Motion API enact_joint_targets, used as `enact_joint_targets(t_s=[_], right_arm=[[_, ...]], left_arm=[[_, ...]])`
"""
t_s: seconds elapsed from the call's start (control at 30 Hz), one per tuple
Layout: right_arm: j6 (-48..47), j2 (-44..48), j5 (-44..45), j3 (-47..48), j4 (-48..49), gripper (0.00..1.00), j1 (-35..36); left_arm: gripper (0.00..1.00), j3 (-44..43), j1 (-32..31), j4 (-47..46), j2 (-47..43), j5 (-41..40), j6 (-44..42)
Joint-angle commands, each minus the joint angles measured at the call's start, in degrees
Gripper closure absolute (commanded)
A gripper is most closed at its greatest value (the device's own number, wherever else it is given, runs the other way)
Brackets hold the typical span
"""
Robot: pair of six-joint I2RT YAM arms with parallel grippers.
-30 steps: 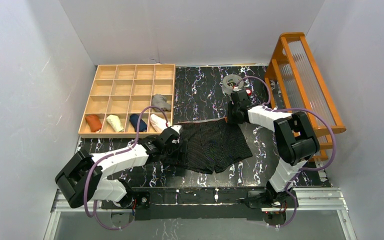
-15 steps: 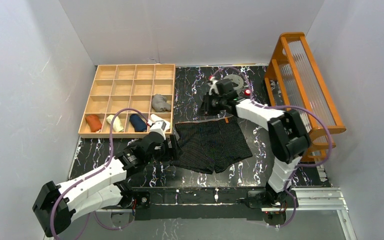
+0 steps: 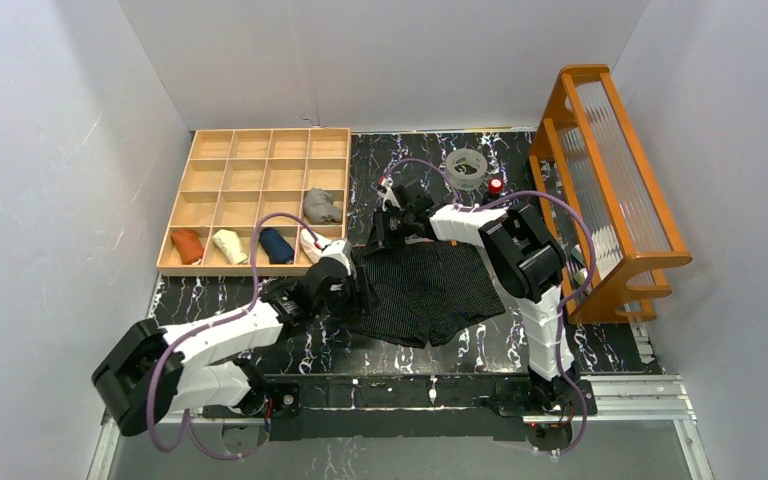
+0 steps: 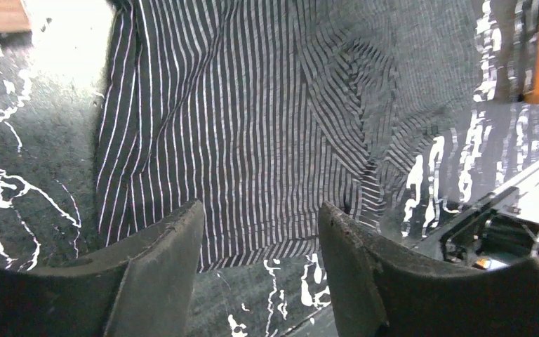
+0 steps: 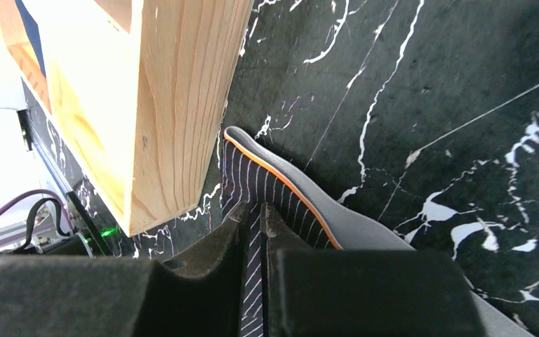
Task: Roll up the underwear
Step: Flatten out the underwear at the center of the board.
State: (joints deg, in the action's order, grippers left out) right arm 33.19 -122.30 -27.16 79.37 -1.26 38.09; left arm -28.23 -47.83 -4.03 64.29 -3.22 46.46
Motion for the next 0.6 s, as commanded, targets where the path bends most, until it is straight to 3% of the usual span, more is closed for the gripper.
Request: enact_joint_targets(t_s=[0.0, 0.2, 0.33, 0.47, 0.57], right_arm=[[0.21, -0.74, 0.98, 3.02, 2.86, 0.82, -0.29], [-0.77, -3.74, 8.49, 3.06, 0.18, 0.82, -0.37], [-1.04, -3.9, 16.94, 2.76, -2.32, 0.88, -0.72], [0.62, -2.38, 22.72, 1.35, -2.37, 0.9, -1.91], [0.72, -0.93, 20.67, 0.59, -1.38, 0.9, -2.13]], left_arm=[[0.44, -0.14, -0.05, -3.13, 5.24, 0.62, 1.06], [0.52, 5.71, -0.07, -2.02, 7.82, -3.96, 6.17], [0.56, 9.58, -0.07, -1.64, 4.67, -3.71, 8.41], [0.56, 12.13, -0.07, -0.72, 0.07, -3.52, 9.04], [0.53, 12.4, -0.08, -0.66, -1.72, -3.68, 8.71]])
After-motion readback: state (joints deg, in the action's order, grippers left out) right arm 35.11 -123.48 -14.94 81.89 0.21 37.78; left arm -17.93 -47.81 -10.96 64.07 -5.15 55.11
